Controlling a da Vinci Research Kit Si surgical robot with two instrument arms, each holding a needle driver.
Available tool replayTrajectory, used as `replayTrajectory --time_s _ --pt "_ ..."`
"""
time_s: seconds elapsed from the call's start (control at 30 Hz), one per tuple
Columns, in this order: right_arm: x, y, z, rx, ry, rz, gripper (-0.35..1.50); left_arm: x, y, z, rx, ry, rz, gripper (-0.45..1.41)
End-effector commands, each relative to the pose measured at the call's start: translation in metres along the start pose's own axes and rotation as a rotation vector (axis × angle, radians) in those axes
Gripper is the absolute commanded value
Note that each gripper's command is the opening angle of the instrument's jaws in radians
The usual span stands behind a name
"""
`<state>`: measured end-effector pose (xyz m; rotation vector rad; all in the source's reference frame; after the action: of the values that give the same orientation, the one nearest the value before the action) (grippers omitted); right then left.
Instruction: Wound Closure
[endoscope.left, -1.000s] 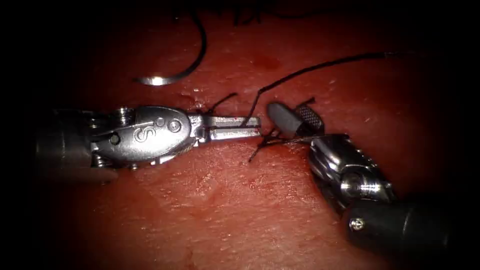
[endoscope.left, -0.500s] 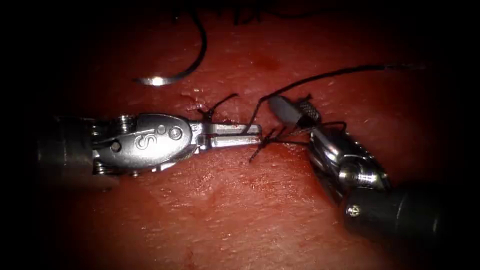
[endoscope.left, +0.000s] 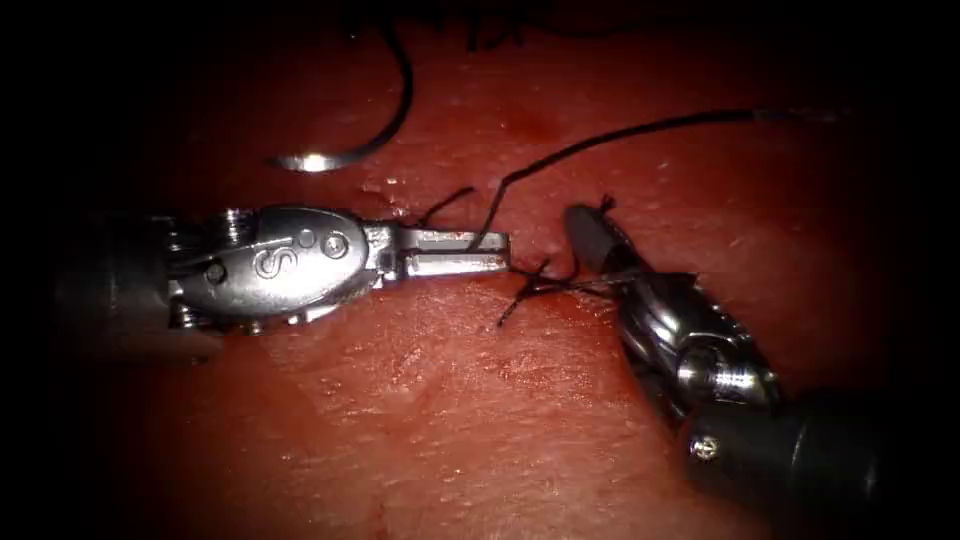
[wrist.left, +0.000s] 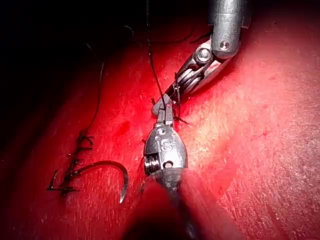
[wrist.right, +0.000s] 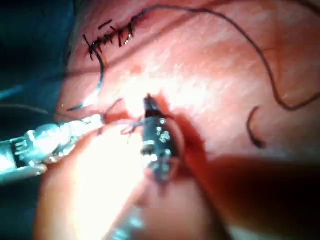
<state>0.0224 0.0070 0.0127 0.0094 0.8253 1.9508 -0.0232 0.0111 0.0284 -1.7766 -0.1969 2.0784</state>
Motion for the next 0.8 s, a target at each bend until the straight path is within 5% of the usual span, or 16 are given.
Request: replayTrajectory --time_s 0.03,0.27,0.8 --pt "-0.0009 -0.0011 -0.0011 0.022 0.015 -0.015 -0.35 -0.0003 -0.0018 0.0005 0.013 -0.026 -0.018 -0.45" --pt "-0.0021 -0.0036 -0.0030 0.044 0.040 -0.076 -0.35 -0.0010 -0.0078 0.0027 0.030 -0.117 -0.028 -0.45" --pt "-0.0059 -0.0040 -0.0033 0.106 0.003 -0.144 -0.35 0.0012 -0.0185 0.0080 0.086 -0.138 -0.039 -0.45"
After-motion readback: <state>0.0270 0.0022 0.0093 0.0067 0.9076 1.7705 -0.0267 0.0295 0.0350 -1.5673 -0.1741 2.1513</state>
